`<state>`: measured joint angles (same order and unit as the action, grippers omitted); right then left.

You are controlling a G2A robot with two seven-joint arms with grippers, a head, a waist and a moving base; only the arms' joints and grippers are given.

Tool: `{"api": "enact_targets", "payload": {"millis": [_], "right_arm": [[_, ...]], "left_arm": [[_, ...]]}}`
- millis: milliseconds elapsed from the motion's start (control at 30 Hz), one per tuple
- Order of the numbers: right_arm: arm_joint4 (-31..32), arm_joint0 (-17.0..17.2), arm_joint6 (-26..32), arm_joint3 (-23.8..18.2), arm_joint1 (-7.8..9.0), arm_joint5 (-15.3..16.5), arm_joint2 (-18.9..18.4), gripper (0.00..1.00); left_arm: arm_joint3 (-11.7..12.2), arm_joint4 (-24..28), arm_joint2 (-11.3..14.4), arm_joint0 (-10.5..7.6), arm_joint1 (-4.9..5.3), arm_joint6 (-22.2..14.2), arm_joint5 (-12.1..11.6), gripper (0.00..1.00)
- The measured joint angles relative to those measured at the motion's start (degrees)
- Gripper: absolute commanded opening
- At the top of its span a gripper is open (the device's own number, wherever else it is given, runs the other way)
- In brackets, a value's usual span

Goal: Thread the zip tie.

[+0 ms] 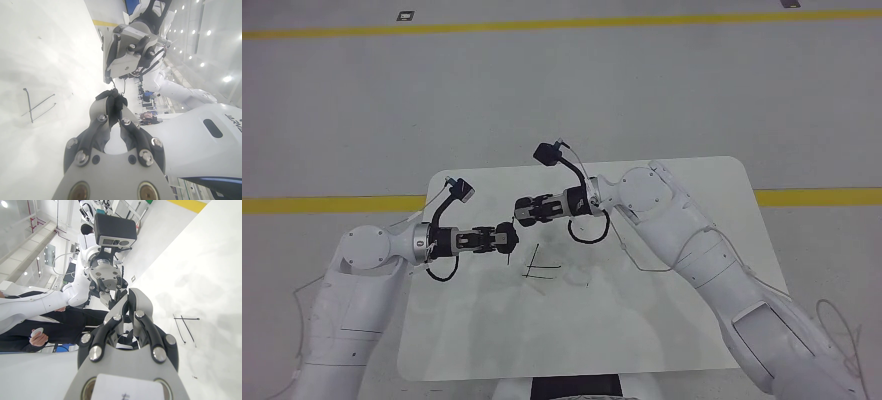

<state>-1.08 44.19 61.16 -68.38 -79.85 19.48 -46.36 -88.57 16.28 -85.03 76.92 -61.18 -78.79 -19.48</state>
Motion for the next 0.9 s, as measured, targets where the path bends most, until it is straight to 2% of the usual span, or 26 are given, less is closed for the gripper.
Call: {"api": "enact_targets", "payload": {"millis": [67, 100, 133, 200, 233, 467, 900], "right_arm": [[-0.06, -0.01, -0.06, 0.04, 0.0, 0.0, 0.0, 0.0], [-0.16, -0.03, -0.11, 0.11, 0.01, 0.0, -0.04, 0.07], [-0.29, -0.03, -0.16, 0.17, 0.01, 0.0, -0.09, 0.24], [-0.65, -0.03, -0.27, 0.28, 0.01, 0.0, -0.2, 0.35], [-0.78, -0.03, -0.33, 0.31, 0.01, 0.0, -0.25, 0.37], [-1.21, -0.01, -0.56, 0.4, 0.01, 0.0, -0.49, 0.38], [-1.02, 0.02, 0.41, -0.41, -0.01, 0.0, -0.15, 0.29]], "left_arm": [[0.0, 0.0, 0.0, 0.0, 0.0, 0.0, 0.0, 0.0], [0.0, 0.0, 0.0, 0.0, 0.0, 0.0, 0.0, 0.0], [0.0, 0.0, 0.0, 0.0, 0.0, 0.0, 0.0, 0.0], [0.0, 0.0, 0.0, 0.0, 0.0, 0.0, 0.0, 0.0], [0.0, 0.0, 0.0, 0.0, 0.0, 0.0, 0.0, 0.0], [0.0, 0.0, 0.0, 0.0, 0.0, 0.0, 0.0, 0.0], [0.0, 0.0, 0.0, 0.0, 0.0, 0.0, 0.0, 0.0]]}}
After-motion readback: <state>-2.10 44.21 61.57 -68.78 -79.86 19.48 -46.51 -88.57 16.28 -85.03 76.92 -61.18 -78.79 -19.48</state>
